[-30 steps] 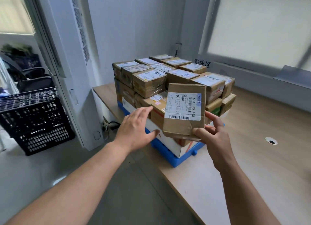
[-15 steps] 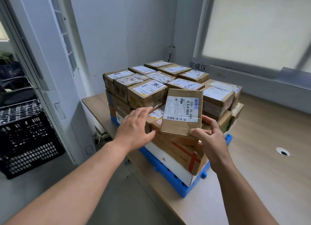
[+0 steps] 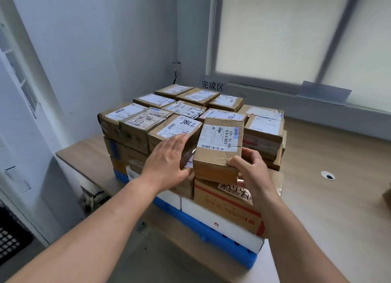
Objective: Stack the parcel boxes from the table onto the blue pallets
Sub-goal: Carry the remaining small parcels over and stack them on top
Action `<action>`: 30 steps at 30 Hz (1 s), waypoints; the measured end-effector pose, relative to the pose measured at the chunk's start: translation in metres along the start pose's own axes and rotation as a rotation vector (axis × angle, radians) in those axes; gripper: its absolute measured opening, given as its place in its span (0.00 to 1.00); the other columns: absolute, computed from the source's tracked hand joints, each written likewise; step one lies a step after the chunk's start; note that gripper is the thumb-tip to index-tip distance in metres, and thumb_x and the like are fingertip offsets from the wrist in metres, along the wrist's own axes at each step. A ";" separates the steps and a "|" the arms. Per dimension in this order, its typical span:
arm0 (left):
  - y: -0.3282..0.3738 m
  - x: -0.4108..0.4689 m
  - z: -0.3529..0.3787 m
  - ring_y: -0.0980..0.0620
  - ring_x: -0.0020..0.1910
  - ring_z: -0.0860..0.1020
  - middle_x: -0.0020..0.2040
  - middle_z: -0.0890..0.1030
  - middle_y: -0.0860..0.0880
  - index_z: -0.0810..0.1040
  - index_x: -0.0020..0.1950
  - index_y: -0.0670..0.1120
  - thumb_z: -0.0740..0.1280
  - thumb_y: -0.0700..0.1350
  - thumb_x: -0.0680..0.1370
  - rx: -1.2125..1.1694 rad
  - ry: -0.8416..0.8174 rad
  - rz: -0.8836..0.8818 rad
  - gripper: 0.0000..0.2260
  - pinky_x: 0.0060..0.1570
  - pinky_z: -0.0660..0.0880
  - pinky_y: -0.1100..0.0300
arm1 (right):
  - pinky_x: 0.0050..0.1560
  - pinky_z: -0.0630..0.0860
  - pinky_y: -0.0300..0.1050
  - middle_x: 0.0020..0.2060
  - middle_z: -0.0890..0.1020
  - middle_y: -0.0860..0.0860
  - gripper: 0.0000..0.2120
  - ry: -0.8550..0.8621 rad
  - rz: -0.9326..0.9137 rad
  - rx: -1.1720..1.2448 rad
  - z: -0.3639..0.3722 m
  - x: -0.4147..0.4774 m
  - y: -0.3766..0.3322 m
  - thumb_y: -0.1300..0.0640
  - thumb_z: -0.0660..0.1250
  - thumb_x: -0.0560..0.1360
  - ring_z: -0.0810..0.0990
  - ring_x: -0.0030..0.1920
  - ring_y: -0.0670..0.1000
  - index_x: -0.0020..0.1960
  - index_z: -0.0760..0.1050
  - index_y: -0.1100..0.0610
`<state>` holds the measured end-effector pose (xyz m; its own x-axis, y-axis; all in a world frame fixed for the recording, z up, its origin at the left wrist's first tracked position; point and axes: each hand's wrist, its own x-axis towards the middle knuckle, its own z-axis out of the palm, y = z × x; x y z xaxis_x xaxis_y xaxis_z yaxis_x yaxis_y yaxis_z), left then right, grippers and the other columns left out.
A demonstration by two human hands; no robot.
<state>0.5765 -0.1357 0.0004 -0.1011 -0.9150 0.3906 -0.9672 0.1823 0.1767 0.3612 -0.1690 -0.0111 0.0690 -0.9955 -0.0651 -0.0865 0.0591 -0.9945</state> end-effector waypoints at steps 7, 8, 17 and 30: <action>-0.032 0.018 0.003 0.54 0.76 0.48 0.78 0.51 0.52 0.44 0.78 0.51 0.66 0.57 0.75 -0.014 -0.102 0.114 0.40 0.75 0.44 0.57 | 0.48 0.82 0.56 0.54 0.80 0.51 0.34 0.160 0.066 -0.127 0.037 0.002 -0.003 0.36 0.69 0.61 0.81 0.51 0.52 0.63 0.70 0.50; -0.035 0.020 0.004 0.54 0.76 0.48 0.78 0.51 0.52 0.44 0.78 0.51 0.65 0.58 0.75 -0.012 -0.107 0.129 0.40 0.75 0.44 0.57 | 0.47 0.82 0.54 0.54 0.80 0.50 0.33 0.179 0.064 -0.170 0.041 0.001 -0.004 0.36 0.69 0.65 0.80 0.51 0.51 0.64 0.69 0.51; -0.048 0.029 0.006 0.55 0.74 0.59 0.74 0.64 0.55 0.62 0.74 0.54 0.60 0.59 0.78 -0.044 -0.032 0.249 0.25 0.72 0.49 0.56 | 0.62 0.73 0.52 0.69 0.71 0.49 0.39 0.214 -0.054 -0.464 0.056 -0.018 -0.003 0.39 0.68 0.73 0.71 0.66 0.51 0.77 0.53 0.47; -0.057 0.032 0.010 0.53 0.72 0.63 0.71 0.69 0.54 0.67 0.72 0.52 0.59 0.56 0.79 -0.068 0.019 0.304 0.22 0.71 0.55 0.54 | 0.63 0.74 0.53 0.69 0.71 0.46 0.41 0.222 -0.089 -0.618 0.069 -0.020 0.013 0.57 0.70 0.75 0.72 0.65 0.50 0.77 0.49 0.42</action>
<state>0.6262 -0.1788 -0.0065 -0.3787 -0.8079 0.4516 -0.8752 0.4713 0.1092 0.4274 -0.1429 -0.0279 -0.0985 -0.9901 0.0998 -0.6486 -0.0122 -0.7611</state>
